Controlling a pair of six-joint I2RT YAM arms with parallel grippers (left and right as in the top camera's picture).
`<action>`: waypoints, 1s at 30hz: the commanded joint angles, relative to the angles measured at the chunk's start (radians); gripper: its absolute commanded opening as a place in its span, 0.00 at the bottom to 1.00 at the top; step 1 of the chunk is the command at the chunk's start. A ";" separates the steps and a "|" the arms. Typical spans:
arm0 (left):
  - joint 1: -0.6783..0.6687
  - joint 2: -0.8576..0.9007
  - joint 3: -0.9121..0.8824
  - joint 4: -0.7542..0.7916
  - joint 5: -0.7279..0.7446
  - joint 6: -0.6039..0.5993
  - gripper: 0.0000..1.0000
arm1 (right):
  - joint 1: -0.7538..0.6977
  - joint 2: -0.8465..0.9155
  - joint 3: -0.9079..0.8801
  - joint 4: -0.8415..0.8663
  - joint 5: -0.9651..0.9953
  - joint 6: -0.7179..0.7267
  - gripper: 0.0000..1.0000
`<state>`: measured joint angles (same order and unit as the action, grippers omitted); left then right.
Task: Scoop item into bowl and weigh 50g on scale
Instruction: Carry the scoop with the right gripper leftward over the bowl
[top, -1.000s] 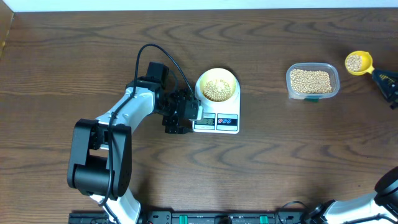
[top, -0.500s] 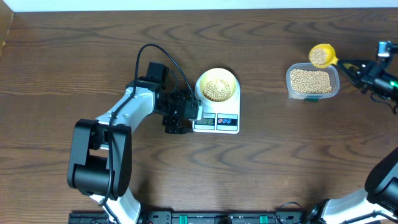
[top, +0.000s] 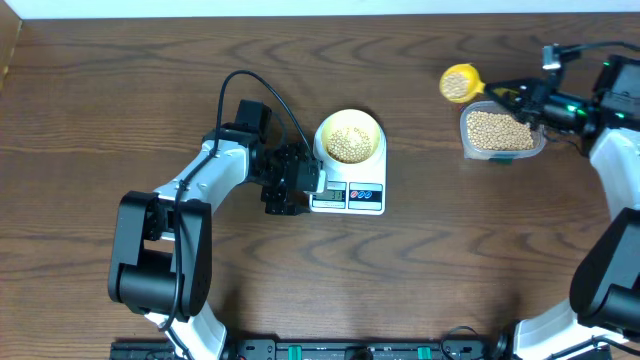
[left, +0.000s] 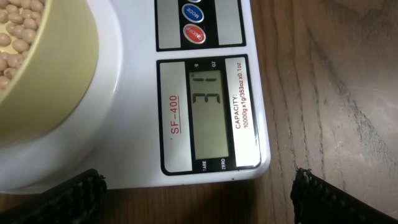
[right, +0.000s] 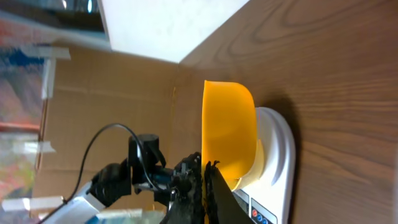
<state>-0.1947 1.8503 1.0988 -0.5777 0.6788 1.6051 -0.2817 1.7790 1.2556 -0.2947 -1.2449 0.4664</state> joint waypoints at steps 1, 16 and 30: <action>-0.001 0.016 -0.010 -0.003 0.017 0.014 0.98 | 0.062 -0.010 -0.002 0.003 0.037 0.026 0.01; -0.001 0.016 -0.010 -0.003 0.017 0.014 0.98 | 0.263 -0.010 -0.002 0.008 0.065 0.027 0.01; -0.001 0.016 -0.010 -0.003 0.017 0.014 0.97 | 0.341 -0.010 -0.002 0.011 0.106 -0.029 0.01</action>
<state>-0.1947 1.8503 1.0988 -0.5774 0.6788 1.6051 0.0406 1.7790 1.2552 -0.2874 -1.1469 0.4763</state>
